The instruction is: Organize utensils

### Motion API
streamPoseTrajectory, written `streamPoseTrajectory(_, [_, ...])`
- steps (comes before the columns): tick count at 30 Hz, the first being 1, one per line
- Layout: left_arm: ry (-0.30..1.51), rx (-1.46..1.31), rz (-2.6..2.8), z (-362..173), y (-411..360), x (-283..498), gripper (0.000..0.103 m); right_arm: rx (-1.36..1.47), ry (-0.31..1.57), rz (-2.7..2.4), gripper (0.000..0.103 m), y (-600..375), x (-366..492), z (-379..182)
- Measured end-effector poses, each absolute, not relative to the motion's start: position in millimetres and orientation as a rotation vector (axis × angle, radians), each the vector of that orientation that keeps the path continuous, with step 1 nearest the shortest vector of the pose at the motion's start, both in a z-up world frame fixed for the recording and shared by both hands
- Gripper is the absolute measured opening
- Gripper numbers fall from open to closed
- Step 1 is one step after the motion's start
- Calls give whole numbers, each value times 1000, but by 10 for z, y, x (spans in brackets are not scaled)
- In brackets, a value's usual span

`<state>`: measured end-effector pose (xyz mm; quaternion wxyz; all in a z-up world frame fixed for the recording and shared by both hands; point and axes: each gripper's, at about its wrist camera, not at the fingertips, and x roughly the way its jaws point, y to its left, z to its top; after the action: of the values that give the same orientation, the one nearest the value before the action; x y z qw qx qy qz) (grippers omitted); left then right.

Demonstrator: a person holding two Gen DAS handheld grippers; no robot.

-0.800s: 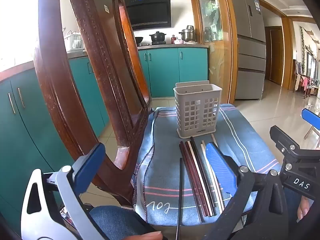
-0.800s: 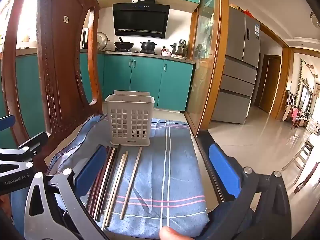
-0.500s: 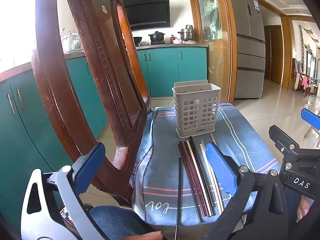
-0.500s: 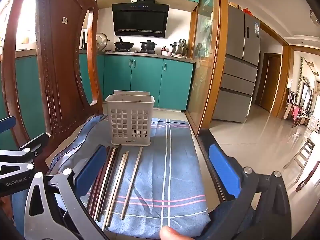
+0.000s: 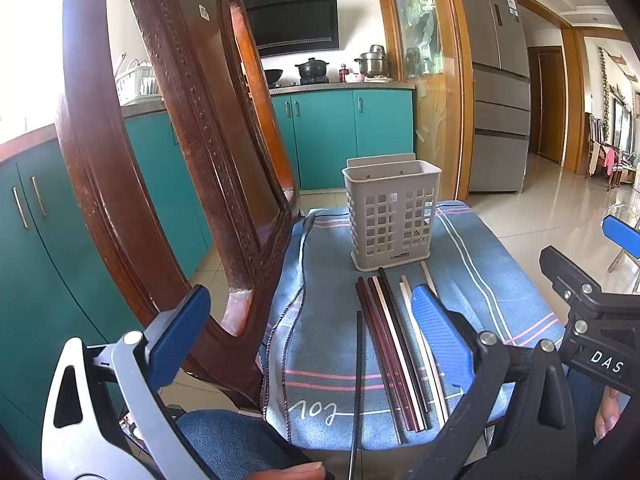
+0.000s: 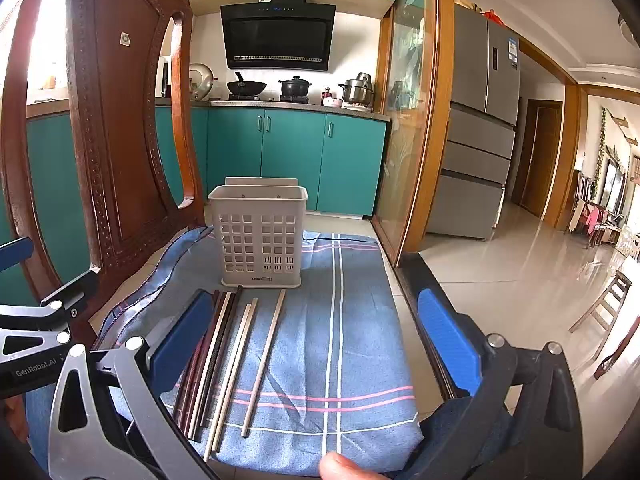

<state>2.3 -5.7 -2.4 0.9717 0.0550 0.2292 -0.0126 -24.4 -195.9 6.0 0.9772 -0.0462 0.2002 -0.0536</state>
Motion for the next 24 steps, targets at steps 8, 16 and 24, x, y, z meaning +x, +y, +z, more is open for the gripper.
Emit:
streamPoseTrajectory(8, [466, 111, -25, -30, -52, 31, 100, -90, 408, -106, 100, -1956, -227, 39])
streamPoseTrajectory(16, [470, 113, -24, -31, -37, 18, 100, -88, 412, -104, 100, -1962, -218, 22])
streamPoseTrajectory(24, [472, 116, -25, -32, -57, 15, 100, -85, 414, -103, 100, -1959, -207, 11])
